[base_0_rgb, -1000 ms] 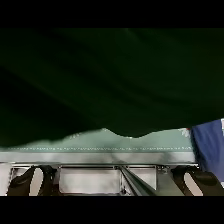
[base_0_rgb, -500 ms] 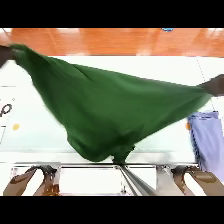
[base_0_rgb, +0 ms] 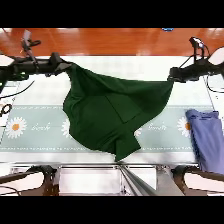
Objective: Fold the shirts.
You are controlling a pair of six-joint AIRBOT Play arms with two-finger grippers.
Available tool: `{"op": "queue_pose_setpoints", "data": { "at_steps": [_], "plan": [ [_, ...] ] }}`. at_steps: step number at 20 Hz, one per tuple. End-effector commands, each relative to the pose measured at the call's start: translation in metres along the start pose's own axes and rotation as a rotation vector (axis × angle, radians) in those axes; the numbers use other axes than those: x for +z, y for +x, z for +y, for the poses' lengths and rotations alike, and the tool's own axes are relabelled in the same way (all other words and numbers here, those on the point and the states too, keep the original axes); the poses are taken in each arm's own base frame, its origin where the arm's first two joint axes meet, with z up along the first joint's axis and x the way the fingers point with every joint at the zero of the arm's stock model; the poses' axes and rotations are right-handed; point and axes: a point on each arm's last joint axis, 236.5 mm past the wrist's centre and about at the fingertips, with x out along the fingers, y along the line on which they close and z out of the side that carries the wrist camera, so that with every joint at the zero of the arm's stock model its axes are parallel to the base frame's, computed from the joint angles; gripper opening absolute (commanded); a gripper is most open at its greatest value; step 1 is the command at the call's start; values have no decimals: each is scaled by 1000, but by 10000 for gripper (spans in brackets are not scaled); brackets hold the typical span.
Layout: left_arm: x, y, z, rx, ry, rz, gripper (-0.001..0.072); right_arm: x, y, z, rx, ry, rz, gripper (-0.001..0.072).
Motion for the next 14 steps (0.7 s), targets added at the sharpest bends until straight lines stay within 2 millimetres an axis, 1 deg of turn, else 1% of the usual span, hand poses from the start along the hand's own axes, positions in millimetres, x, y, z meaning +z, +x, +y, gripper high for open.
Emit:
{"op": "queue_pose_setpoints", "data": {
  "at_steps": [1, 2, 3, 4, 5, 6, 7, 8, 9, 10, 11, 13, 14],
  "plan": [
    [-37, 25, 14, -9, -22, 190, 512, 23, 32, -7, 17, 92, -12, 351],
    [-51, 15, 22, 19, 15, 275, 511, 22, 31, -14, 9, 95, 14, 413],
    [-73, -4, 39, 78, 24, 394, 511, 20, 26, -27, -7, 104, 32, 413],
    [-95, -26, 59, 152, 1, 509, 511, 15, 19, -46, -27, 131, 52, 413],
    [-118, -52, 80, 241, -17, 616, 510, 6, 13, -63, -39, 168, 86, 412],
    [-133, -72, 96, 318, -41, 656, 510, -8, 7, -82, -49, 214, 133, 413],
    [-144, -87, 109, 386, -71, 639, 510, -23, 4, -98, -53, 260, 176, 413],
    [-153, -96, 116, 422, -100, 594, 510, -40, 4, -109, -48, 309, 214, 412],
    [-168, -102, 120, 440, -137, 545, 510, -57, 6, -116, -36, 347, 234, 412],
    [-187, -107, 121, 444, -163, 525, 510, -69, 9, -118, -20, 364, 232, 412],
    [-211, -111, 119, 436, -182, 532, 510, -79, 13, -116, -1, 371, 212, 412],
    [-251, -113, 106, 376, -239, 530, 510, -88, 19, -106, 40, 381, 151, 412],
    [-265, -113, 100, 351, -280, 525, 510, -89, 20, -100, 63, 381, 126, 412]
  ]
}}
